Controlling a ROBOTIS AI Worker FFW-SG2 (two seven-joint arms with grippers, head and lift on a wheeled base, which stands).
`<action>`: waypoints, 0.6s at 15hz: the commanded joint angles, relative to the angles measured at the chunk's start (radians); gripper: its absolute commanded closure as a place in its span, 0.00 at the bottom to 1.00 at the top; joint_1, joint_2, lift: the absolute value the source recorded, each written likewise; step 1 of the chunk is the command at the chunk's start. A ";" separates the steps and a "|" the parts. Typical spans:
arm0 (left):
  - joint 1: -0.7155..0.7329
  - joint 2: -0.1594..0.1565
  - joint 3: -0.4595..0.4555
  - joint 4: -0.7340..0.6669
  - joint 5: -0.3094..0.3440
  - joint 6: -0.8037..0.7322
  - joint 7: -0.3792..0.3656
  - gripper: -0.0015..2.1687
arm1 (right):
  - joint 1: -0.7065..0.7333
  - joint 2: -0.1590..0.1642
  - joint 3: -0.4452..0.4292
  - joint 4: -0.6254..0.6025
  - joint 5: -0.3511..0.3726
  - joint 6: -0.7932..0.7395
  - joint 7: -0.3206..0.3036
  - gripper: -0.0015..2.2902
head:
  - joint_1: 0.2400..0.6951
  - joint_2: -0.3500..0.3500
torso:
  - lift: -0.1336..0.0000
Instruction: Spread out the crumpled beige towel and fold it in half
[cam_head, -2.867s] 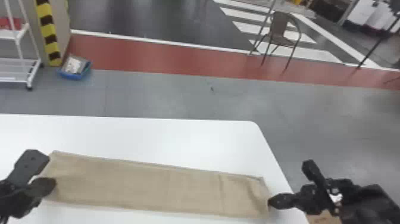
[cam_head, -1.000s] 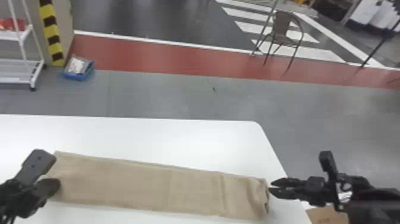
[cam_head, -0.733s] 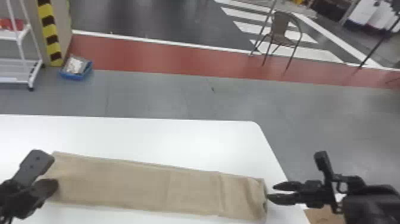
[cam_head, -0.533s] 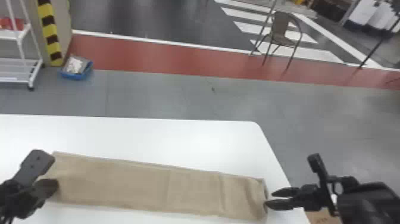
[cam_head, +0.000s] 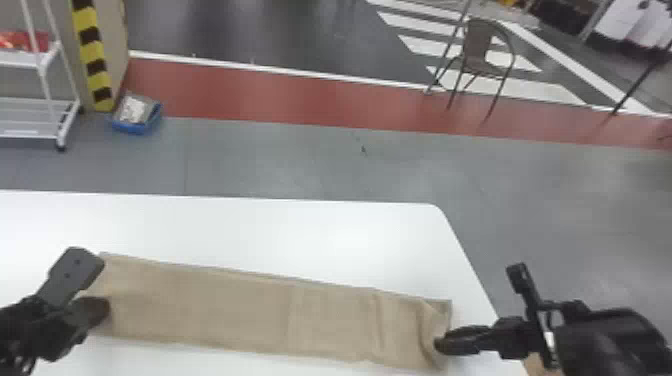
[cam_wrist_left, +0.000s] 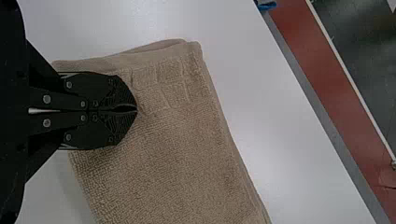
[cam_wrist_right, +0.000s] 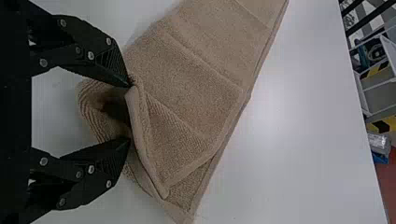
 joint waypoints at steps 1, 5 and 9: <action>0.000 0.001 0.000 0.000 0.000 0.000 0.000 0.71 | -0.001 0.004 -0.014 -0.002 -0.002 -0.025 0.003 0.54 | 1.00 0.05 | 1.00; 0.006 0.008 0.005 -0.002 0.000 0.000 -0.001 0.71 | 0.012 -0.043 -0.079 -0.002 -0.006 -0.035 0.003 0.58 | 1.00 0.04 | 1.00; 0.006 0.011 0.012 -0.002 0.000 0.000 -0.003 0.71 | 0.017 -0.083 -0.083 0.023 0.001 -0.053 0.003 0.58 | 1.00 0.00 | 1.00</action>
